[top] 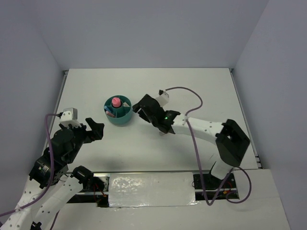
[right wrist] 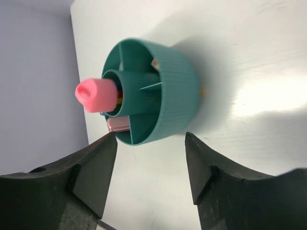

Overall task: Sort the stationery into containers
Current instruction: Pick up the stationery from the center of the board.

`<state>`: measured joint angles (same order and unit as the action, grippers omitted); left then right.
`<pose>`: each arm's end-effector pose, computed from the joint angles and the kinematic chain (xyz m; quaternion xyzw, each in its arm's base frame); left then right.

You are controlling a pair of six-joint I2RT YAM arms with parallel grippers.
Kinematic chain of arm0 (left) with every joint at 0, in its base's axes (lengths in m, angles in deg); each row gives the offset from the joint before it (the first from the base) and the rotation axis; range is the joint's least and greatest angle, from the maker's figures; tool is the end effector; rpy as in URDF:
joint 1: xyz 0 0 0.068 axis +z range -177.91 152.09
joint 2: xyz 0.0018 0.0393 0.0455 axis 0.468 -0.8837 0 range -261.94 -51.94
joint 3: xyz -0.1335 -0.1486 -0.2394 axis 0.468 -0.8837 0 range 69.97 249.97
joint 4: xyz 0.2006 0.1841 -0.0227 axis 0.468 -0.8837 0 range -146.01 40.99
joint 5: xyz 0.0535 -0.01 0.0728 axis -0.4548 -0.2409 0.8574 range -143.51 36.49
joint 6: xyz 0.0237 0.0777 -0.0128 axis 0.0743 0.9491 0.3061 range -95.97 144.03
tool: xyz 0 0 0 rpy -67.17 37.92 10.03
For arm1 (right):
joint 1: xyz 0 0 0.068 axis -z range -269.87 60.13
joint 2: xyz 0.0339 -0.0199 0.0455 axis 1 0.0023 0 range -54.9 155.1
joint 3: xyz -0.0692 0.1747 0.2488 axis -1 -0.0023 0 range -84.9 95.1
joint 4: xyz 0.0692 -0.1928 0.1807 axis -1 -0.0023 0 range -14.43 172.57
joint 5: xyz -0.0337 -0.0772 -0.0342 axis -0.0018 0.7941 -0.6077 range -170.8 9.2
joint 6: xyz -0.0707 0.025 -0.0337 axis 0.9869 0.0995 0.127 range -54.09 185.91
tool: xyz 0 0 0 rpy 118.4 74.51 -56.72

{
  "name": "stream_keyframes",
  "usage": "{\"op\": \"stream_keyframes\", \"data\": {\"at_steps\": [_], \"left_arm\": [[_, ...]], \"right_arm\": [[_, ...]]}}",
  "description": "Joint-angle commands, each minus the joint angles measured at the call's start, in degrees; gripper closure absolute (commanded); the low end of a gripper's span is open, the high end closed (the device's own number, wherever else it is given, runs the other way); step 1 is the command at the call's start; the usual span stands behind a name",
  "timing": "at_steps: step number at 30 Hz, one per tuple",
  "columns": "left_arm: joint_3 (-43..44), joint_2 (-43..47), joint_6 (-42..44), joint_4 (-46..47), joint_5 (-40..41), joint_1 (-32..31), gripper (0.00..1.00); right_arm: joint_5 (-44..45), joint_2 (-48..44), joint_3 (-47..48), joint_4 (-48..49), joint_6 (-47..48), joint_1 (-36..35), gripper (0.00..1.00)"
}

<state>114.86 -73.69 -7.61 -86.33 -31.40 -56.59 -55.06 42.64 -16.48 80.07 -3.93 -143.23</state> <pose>0.0891 -0.0180 0.3482 -0.1378 0.7711 -0.1722 0.5974 0.2827 0.3280 0.2695 0.2295 0.8267 0.3258 0.3971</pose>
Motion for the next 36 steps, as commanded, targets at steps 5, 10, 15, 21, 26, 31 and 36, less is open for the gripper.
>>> {"op": "stream_keyframes", "data": {"at_steps": [5,10,15,21,26,31,36], "left_arm": [[0.9,-0.5,1.0,2.6,-1.1,-0.2,0.01],[1.2,-1.5,0.9,2.3,-1.3,-0.2,0.01],[1.1,-1.5,0.7,2.3,-1.1,-0.3,0.01],[1.1,-1.9,0.6,2.1,-0.9,-0.8,0.01],[1.1,-1.8,0.7,2.2,-1.0,-0.8,0.01],[1.1,-1.7,0.9,2.3,-1.4,-0.9,0.01],[1.1,-1.8,0.9,2.3,-1.4,-0.9,0.01]], "right_arm": [[10.3,-14.0,-12.3,-27.8,-28.4,3.4,0.28],[9.9,-13.2,-9.5,-45.6,-44.8,3.5,0.3],[10.1,-7.3,1.6,-58.2,-48.4,3.7,0.32],[8.0,0.9,11.0,-67.3,-48.2,5.8,0.48],[2.5,4.7,11.7,-62.6,-40.6,9.8,0.49],[-0.2,8.3,11.1,-58.5,-37.3,11.2,0.5],[-2.5,11.7,11.6,-56.7,-34.6,11.7,0.51]]}}
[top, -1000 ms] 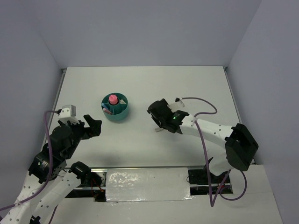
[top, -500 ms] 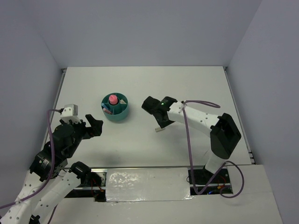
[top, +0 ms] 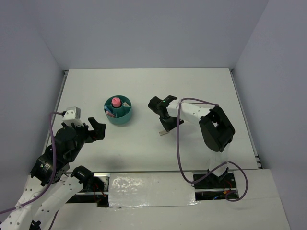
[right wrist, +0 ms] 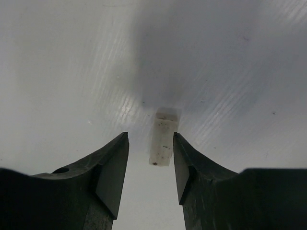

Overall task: Sort the stationery into containers
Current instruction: Pick up the stationery from the center of the board.

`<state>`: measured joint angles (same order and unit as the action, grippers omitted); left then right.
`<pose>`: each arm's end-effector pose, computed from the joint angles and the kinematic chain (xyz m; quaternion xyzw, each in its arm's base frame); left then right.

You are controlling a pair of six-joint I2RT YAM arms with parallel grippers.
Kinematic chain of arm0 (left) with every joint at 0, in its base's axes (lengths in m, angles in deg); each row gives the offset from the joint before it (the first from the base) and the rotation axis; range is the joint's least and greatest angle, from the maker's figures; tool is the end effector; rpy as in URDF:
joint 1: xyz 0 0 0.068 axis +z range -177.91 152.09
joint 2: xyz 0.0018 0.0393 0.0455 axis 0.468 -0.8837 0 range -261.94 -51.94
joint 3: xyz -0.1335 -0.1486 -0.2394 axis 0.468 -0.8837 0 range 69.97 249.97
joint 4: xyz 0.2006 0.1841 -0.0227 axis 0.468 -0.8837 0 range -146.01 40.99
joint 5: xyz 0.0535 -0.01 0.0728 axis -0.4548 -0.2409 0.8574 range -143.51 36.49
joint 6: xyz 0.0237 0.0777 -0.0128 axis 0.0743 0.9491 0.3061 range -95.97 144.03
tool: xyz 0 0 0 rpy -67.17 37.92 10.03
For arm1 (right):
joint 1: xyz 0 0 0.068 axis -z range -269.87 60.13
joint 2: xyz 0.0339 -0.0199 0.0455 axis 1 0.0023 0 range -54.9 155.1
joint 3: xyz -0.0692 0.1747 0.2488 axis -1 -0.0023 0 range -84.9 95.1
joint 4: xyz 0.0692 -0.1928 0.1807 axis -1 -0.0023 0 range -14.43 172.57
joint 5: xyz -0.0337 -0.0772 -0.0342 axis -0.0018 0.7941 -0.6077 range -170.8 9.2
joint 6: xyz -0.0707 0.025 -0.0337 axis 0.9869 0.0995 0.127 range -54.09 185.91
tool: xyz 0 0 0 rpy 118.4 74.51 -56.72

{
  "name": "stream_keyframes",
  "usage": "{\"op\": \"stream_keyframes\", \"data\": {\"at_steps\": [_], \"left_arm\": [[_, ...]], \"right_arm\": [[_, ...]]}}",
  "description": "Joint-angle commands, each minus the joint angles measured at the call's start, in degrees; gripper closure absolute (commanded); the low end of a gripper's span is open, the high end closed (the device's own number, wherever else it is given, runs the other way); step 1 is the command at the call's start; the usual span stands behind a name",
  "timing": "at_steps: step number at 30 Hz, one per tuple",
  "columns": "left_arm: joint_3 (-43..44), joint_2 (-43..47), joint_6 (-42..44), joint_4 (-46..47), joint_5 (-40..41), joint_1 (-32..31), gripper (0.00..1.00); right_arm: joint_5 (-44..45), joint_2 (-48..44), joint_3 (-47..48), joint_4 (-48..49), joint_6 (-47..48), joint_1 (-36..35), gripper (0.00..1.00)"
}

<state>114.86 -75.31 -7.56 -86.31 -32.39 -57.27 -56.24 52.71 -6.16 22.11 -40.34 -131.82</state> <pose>0.0945 -0.0236 0.3462 -0.1258 0.7817 -0.1749 0.5853 0.2936 0.2239 0.1925 0.5210 0.8266 -0.0528 0.2061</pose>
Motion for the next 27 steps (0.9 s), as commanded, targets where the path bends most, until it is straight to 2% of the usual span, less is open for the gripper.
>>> {"op": "stream_keyframes", "data": {"at_steps": [1,10,19,27], "left_arm": [[1.1,-0.1,0.8,2.3,-0.4,-0.3,0.01],[1.1,-0.3,0.8,2.3,-0.6,-0.3,0.01],[1.1,-0.4,0.9,2.4,-0.6,-0.5,0.01],[1.2,-0.7,0.9,2.3,-0.6,-0.7,0.01]], "right_arm": [[-2.0,2.3,1.1,1.9,2.2,0.3,0.51],[-5.9,3.4,-2.4,5.1,1.7,0.2,0.54],[-9.9,9.1,-3.5,7.2,2.2,0.3,0.61],[-10.1,7.2,-6.1,8.3,2.1,-0.8,0.63]]}}
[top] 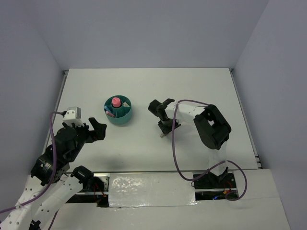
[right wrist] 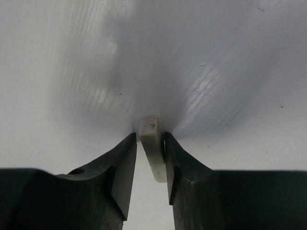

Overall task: Sort the stationery into containers
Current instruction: Pick up the stationery from the center of the board, then place the stationery in the storage box.

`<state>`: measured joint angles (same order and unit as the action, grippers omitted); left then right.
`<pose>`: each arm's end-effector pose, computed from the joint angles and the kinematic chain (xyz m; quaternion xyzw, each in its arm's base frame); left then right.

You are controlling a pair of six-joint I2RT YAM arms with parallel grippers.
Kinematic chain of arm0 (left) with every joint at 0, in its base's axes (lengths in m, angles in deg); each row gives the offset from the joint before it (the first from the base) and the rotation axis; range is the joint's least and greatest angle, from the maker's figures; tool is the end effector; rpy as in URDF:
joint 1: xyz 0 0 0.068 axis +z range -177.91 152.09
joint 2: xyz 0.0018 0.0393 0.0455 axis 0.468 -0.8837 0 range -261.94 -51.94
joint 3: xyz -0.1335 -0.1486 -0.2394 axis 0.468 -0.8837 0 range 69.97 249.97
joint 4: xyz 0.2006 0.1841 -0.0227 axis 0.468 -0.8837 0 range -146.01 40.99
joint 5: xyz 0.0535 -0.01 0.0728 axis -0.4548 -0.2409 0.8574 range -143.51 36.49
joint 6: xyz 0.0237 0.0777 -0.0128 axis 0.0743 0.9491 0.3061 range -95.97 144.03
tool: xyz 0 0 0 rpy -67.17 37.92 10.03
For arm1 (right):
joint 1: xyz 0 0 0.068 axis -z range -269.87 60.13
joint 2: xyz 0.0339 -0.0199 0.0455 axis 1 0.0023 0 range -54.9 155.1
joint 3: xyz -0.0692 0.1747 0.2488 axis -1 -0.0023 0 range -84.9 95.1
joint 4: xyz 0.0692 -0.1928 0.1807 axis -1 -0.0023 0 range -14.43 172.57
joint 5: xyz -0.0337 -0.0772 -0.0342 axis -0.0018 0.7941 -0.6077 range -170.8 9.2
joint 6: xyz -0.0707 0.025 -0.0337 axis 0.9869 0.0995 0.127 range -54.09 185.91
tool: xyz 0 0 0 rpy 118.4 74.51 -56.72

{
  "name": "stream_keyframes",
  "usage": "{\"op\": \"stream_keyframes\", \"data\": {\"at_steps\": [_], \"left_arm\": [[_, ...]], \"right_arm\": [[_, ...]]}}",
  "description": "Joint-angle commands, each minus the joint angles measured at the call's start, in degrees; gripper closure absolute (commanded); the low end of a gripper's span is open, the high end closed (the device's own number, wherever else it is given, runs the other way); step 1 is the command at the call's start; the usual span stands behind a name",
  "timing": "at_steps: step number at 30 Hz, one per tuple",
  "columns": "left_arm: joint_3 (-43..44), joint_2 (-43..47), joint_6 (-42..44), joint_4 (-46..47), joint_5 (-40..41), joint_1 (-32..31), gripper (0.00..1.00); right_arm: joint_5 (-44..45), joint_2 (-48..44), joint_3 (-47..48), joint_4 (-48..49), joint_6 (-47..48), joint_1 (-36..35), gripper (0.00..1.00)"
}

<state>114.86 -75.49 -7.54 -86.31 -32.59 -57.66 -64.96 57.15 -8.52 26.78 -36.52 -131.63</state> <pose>0.0949 -0.0248 0.3459 -0.1217 0.7833 -0.1772 0.5832 0.2925 0.2349 0.1511 0.4987 0.8557 -0.0543 0.1272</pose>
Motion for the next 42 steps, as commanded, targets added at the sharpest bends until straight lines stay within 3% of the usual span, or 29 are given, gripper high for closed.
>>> {"op": "stream_keyframes", "data": {"at_steps": [1,2,9,15,19,21,23,29,36,42], "left_arm": [[1.1,-0.5,0.9,2.3,-0.3,-0.3,0.01],[1.1,-0.4,0.8,2.3,-0.3,-0.3,0.01],[1.1,-0.4,0.8,2.2,0.0,-0.7,0.01],[1.1,0.1,0.5,2.1,0.6,-1.0,0.01],[1.2,0.4,0.5,2.0,1.0,-1.3,0.01],[1.1,0.5,0.4,2.0,1.1,-1.3,0.01],[1.3,0.7,0.2,1.8,1.4,-1.3,0.01],[1.1,1.8,0.0,1.8,2.0,-1.3,0.01],[1.0,1.7,0.4,2.1,1.2,-1.3,0.01],[1.1,1.8,0.5,2.1,0.9,-1.3,0.01]], "right_arm": [[-1.3,2.5,-4.4,3.7,-2.0,-1.1,0.65],[-1.4,2.4,-4.7,4.2,-1.9,-1.1,0.77],[-1.7,0.7,-3.5,8.3,0.7,-2.1,1.0],[3.6,-3.4,-0.1,23.0,11.8,-5.3,1.0],[6.5,-6.7,-2.6,42.1,22.5,-7.2,1.0],[4.8,-8.8,-6.2,53.1,24.1,-7.4,1.0],[4.1,-9.4,-7.4,57.5,24.1,-7.9,1.0],[6.2,-6.1,-0.6,57.2,21.8,-10.2,1.0],[5.1,-2.7,0.4,63.3,18.7,-10.5,1.0],[5.4,-1.3,3.8,59.0,18.5,-11.7,1.0]]}}
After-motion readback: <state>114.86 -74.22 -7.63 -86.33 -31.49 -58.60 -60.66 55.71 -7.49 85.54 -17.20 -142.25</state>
